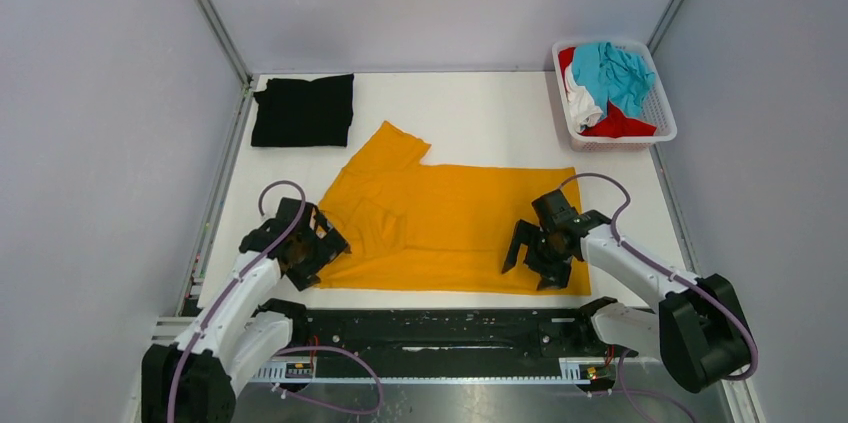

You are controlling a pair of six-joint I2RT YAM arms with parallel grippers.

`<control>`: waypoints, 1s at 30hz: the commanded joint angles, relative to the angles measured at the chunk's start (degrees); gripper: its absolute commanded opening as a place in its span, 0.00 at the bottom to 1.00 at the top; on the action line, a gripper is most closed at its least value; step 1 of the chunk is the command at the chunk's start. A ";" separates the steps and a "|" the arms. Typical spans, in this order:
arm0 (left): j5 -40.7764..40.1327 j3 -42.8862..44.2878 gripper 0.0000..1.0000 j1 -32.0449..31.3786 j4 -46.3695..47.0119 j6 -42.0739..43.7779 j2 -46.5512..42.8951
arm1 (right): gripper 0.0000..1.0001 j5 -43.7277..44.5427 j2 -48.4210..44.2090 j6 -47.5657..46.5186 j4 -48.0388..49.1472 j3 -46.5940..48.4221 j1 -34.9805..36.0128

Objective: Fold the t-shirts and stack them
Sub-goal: Fold the flattened tshirt in 1/3 of the way

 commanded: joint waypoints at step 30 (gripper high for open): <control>-3.03 11.54 0.99 -5.38 13.55 -0.49 11.33 | 0.98 12.85 -13.59 -0.09 13.59 3.67 2.85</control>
